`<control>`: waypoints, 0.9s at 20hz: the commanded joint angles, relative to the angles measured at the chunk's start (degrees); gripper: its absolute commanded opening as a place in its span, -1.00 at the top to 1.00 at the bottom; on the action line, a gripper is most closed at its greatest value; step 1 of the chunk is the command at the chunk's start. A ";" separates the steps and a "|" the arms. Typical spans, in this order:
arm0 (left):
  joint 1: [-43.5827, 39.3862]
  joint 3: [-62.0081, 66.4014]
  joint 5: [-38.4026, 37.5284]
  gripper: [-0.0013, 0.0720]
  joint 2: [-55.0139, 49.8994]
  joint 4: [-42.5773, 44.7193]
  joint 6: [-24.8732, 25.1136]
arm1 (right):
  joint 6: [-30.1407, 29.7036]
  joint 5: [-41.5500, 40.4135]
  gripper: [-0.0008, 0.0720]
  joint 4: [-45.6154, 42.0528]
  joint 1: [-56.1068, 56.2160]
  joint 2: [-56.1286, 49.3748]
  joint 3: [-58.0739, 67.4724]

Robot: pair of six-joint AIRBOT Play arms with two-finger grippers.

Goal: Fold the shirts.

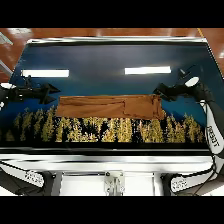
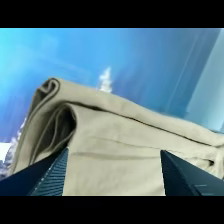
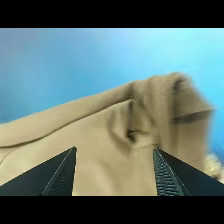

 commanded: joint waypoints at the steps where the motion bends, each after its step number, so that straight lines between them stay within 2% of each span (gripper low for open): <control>1: 3.13 3.91 -6.10 -0.69 1.44 1.33 0.33 | -1.44 3.52 -0.83 -4.00 -4.39 4.13 0.04; 2: 3.93 4.46 -6.19 -0.60 2.64 1.29 0.31 | -1.38 7.37 -0.88 -4.15 -6.40 3.98 0.04; 4: 4.42 4.72 -6.23 -0.60 5.44 1.29 0.33 | -1.46 16.41 -0.89 -4.09 -9.62 1.84 0.02; 6: 4.15 4.74 -7.43 -0.60 8.00 1.27 0.35 | -1.95 21.33 -0.89 -2.71 -10.49 -0.94 0.02; 11: 2.25 4.79 -14.56 -0.60 12.85 1.27 1.88 | -2.38 19.21 -0.89 3.87 -8.87 -6.82 0.02; 18: -3.89 4.79 -15.13 -0.60 15.58 -1.09 1.86 | -2.29 16.85 -0.84 11.26 -5.97 -13.73 0.04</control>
